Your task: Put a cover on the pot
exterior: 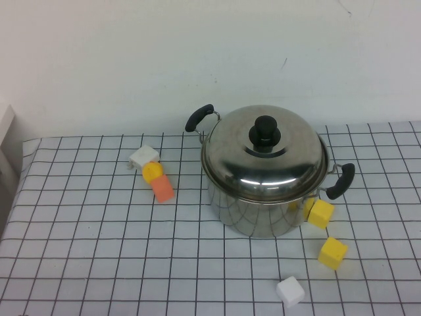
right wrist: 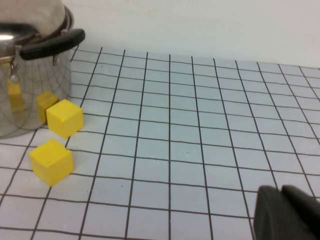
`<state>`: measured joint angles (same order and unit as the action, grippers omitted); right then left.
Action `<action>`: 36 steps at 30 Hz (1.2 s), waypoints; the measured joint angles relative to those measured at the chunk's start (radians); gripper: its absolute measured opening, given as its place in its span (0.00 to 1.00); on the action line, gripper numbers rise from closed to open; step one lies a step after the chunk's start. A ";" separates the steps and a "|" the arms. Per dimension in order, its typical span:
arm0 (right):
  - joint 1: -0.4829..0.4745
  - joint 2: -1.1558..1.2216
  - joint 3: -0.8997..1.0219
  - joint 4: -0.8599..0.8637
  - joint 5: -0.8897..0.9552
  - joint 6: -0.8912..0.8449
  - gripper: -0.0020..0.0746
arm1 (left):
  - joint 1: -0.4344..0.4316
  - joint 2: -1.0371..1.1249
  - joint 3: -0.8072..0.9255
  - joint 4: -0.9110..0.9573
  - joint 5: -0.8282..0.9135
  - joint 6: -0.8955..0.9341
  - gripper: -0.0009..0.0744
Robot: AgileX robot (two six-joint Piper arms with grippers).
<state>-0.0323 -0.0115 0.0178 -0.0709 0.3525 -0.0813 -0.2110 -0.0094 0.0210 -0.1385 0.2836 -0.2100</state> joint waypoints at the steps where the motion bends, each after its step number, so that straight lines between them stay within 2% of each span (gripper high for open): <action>1: 0.000 0.000 0.000 0.000 0.000 0.000 0.04 | 0.000 0.000 0.000 -0.010 0.011 0.000 0.01; 13: 0.000 0.000 0.000 0.000 0.000 0.000 0.04 | 0.001 -0.002 -0.003 -0.039 0.030 0.083 0.01; 25: 0.000 0.000 0.000 0.000 0.000 0.000 0.04 | 0.111 -0.002 -0.003 -0.041 0.030 0.080 0.01; 36: 0.000 0.000 0.000 0.000 0.000 0.000 0.04 | 0.120 -0.002 -0.003 -0.041 0.030 0.080 0.01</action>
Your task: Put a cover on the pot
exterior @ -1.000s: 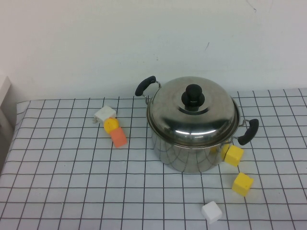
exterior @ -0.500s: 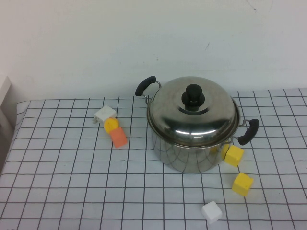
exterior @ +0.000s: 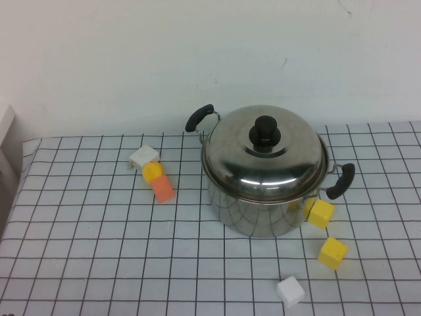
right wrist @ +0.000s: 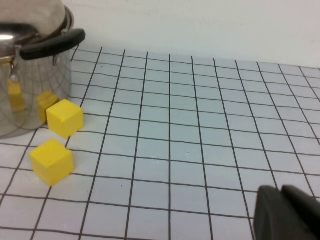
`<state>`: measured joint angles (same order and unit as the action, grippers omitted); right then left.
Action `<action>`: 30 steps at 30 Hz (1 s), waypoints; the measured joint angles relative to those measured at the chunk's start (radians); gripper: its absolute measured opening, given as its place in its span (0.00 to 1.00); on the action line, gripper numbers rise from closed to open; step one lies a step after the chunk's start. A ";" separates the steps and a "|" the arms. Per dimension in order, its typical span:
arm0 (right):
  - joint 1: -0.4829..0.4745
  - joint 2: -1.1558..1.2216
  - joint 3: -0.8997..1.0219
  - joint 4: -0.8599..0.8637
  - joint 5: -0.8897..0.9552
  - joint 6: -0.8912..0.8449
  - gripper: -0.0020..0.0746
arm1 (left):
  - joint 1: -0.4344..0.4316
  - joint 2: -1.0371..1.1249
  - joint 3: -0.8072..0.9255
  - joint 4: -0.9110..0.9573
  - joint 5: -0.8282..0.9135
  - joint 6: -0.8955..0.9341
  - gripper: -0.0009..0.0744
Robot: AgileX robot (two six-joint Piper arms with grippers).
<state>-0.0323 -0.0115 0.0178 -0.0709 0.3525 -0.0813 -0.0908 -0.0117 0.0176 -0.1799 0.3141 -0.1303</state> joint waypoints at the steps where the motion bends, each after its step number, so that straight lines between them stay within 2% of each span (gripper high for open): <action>1: 0.000 0.000 0.000 0.000 0.000 0.000 0.04 | 0.000 0.000 0.000 0.000 0.000 0.000 0.01; 11: 0.000 0.000 0.000 0.000 0.000 0.000 0.04 | 0.002 0.000 0.000 0.000 0.002 0.000 0.01; 19: 0.000 0.000 0.000 0.000 0.000 0.000 0.04 | 0.057 0.000 0.000 -0.002 0.004 0.003 0.01; 30: 0.000 0.000 0.000 0.000 0.000 0.000 0.04 | 0.057 0.000 0.000 0.002 0.004 0.060 0.01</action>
